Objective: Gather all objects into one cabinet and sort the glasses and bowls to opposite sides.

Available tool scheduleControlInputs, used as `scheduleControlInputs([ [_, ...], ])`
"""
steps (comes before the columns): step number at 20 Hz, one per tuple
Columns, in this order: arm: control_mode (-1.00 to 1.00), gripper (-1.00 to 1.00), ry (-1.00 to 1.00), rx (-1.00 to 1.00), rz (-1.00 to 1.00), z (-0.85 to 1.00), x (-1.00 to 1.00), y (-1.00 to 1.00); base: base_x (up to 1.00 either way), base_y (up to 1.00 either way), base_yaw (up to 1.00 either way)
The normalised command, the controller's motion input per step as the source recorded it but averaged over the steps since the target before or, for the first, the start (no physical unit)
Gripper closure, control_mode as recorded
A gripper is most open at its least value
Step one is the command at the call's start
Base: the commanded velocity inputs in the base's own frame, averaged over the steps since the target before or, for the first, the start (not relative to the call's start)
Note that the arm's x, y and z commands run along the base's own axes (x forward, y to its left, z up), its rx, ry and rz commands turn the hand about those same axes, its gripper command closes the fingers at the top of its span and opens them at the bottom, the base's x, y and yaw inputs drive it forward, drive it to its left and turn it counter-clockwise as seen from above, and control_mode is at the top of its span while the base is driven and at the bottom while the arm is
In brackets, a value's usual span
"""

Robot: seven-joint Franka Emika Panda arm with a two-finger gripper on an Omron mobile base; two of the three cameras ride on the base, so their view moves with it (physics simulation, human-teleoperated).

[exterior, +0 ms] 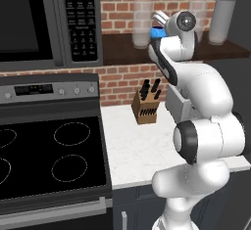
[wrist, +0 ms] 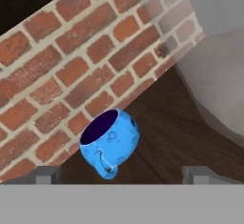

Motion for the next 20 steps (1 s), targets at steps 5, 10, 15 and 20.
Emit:
scheduleControlInputs([
  [5,-1.0,-1.0,0.0,0.21,0.0,0.0,0.17,0.0,0.0,0.0,0.0],
  [10,-1.0,-1.0,0.04,0.28,0.0,0.0,0.16,0.0,0.0,0.0,0.0],
  [15,-1.0,-1.0,0.07,0.05,0.0,-0.03,0.1,0.0,0.0,0.0,0.0],
  [20,-1.0,-1.0,0.05,0.01,0.08,-0.12,0.0,0.0,0.0,0.0,0.0],
])
